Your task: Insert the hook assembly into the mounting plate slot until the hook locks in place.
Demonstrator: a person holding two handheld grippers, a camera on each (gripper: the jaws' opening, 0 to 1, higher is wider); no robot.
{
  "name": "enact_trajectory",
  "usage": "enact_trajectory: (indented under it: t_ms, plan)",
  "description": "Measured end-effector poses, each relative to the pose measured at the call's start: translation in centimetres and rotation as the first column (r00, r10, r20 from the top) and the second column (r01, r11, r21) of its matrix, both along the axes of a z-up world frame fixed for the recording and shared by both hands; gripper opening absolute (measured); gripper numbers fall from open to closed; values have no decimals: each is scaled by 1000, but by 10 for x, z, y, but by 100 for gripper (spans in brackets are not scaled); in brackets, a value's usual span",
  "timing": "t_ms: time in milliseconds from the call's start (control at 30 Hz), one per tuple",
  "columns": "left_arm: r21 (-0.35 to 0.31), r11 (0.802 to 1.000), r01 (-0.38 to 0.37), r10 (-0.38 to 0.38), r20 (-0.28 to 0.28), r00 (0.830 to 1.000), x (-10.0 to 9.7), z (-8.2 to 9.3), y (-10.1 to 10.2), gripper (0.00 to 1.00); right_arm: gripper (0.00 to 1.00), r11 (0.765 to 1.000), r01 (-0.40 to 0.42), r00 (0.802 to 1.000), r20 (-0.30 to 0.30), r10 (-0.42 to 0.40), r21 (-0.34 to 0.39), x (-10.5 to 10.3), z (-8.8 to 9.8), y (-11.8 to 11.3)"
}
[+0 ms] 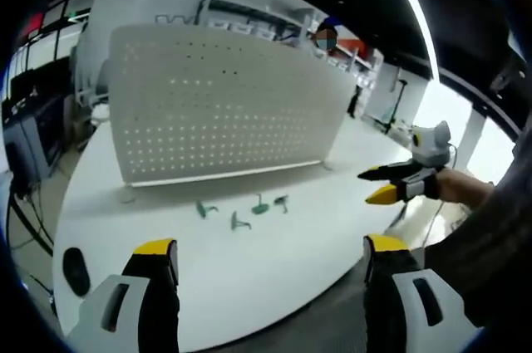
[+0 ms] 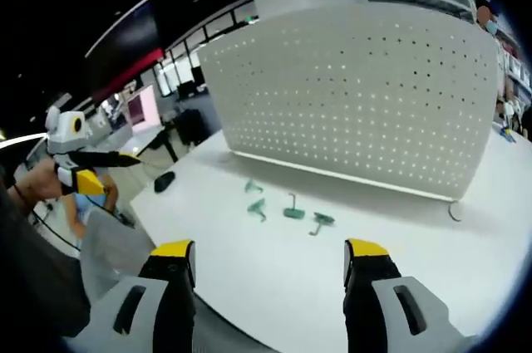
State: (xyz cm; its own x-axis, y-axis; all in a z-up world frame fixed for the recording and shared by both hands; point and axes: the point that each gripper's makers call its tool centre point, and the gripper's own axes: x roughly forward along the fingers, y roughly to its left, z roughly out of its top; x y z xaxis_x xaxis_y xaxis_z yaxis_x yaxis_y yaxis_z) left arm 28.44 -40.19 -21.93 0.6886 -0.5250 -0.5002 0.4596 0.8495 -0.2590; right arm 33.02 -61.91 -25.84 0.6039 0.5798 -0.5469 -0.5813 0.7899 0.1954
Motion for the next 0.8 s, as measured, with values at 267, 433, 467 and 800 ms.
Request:
enact_trajectory:
  t_ms: [267, 433, 467, 800]
  plan:
    - [-3, 1000, -5, 5, -14, 1000, -1, -4, 3, 94, 63, 1000, -21, 999, -34, 22, 19, 4, -16, 12]
    - [1, 1000, -11, 11, -19, 1000, 0, -5, 6, 94, 52, 996, -90, 995, -32, 89, -13, 7, -27, 22]
    - [0, 1000, -11, 11, -23, 1000, 0, -4, 5, 94, 51, 996, -90, 996, -28, 90, -13, 9, -27, 23]
    - [-4, 1000, 7, -7, -15, 1000, 0, 3, 1, 94, 46, 990, -140, 989, -56, 138, -21, 23, -42, 37]
